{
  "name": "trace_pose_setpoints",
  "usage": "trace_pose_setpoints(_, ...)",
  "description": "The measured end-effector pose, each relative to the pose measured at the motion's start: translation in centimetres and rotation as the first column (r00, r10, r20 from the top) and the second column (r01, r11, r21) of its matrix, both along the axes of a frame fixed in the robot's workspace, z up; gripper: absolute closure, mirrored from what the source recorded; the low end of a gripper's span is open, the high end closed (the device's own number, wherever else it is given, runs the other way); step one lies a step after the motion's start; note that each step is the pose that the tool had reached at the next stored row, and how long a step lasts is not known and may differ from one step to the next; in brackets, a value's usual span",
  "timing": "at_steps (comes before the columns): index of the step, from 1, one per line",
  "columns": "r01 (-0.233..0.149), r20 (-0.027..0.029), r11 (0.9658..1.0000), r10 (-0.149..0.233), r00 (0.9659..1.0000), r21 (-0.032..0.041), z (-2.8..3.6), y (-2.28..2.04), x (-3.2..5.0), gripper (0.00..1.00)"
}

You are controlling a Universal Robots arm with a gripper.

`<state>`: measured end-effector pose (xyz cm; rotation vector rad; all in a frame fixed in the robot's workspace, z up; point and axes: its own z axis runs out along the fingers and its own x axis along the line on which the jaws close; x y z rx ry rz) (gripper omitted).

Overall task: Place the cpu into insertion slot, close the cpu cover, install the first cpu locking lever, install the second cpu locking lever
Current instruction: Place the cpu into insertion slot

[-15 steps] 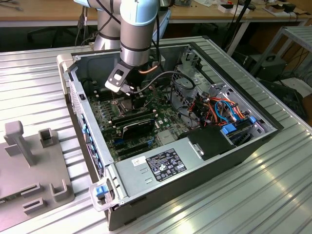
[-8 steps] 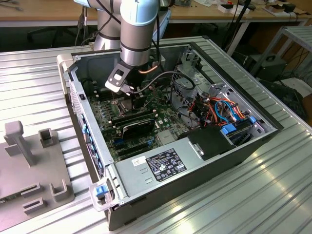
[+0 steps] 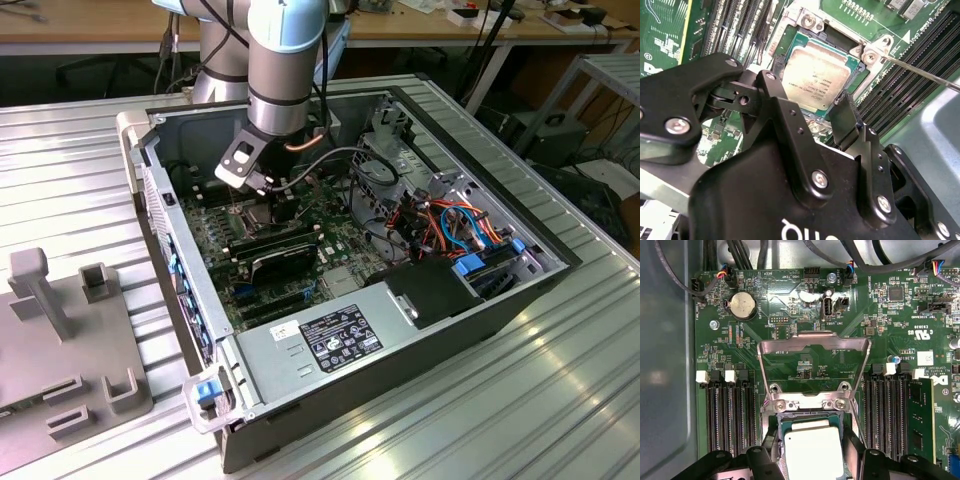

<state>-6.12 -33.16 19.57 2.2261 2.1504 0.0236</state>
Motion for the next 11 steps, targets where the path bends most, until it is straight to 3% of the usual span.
trace_pose_setpoints(7, 0.0, -0.0001, 1.0, 0.0, 1.0, -0.0001, 0.02, 0.0, 0.05, 0.42)
trace_pose_setpoints(11, 0.0, -0.0028, 1.0, 0.0, 1.0, 0.0002, 0.65, 0.01, 0.05, 0.42)
